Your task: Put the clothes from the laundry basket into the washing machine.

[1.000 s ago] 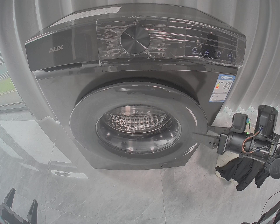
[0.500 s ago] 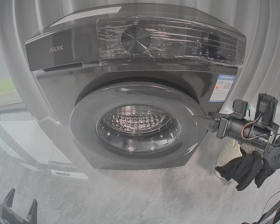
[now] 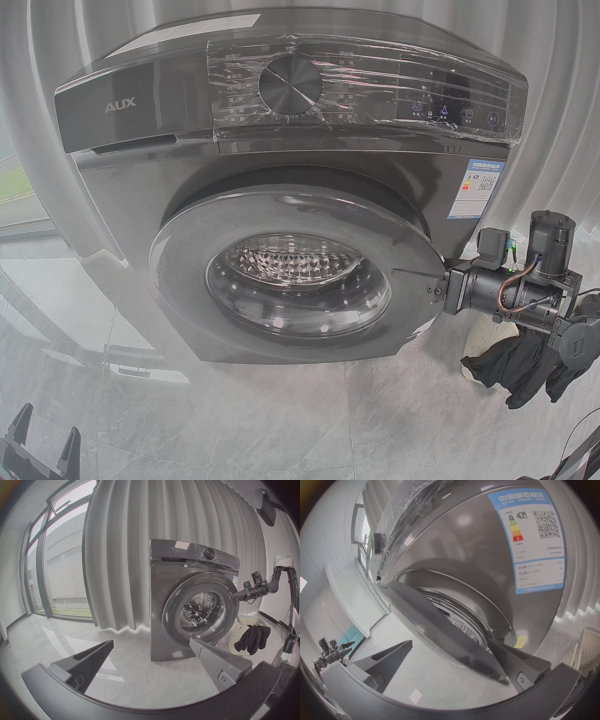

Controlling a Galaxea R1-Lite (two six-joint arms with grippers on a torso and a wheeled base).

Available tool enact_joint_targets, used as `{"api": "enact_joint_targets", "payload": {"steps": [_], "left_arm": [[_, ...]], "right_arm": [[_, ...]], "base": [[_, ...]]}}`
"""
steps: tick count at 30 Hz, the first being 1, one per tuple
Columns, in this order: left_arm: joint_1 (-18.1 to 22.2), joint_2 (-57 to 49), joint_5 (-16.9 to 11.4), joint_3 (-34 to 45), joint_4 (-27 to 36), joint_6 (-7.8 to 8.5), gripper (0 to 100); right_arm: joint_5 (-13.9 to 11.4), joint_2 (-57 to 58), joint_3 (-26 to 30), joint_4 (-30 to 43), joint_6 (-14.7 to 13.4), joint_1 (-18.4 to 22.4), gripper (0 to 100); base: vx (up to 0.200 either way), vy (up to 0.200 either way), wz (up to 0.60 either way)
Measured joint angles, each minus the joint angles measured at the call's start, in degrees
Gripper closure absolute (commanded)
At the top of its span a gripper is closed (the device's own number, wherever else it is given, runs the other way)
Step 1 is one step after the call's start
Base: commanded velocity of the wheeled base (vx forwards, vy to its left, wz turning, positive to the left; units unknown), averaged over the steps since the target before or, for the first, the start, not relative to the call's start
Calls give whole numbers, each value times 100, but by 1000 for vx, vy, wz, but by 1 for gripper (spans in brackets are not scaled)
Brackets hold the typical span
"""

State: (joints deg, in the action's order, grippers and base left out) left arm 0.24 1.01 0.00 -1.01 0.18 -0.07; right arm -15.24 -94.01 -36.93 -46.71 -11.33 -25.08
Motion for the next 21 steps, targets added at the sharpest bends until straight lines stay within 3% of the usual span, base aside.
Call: {"api": "enact_joint_targets", "payload": {"steps": [7,17,21], "left_arm": [[0,0,0,0,0,0,0],[0,0,0,0,0,-6,0],[-2,0,0,0,0,-6,0]], "right_arm": [[-20,388,521,-2,29,-50,0],[16,1749,1603,57,40,-679,0],[18,2059,1725,51,-13,-697,0]], "base": [[0,0,0],[0,0,0],[0,0,0]]}}
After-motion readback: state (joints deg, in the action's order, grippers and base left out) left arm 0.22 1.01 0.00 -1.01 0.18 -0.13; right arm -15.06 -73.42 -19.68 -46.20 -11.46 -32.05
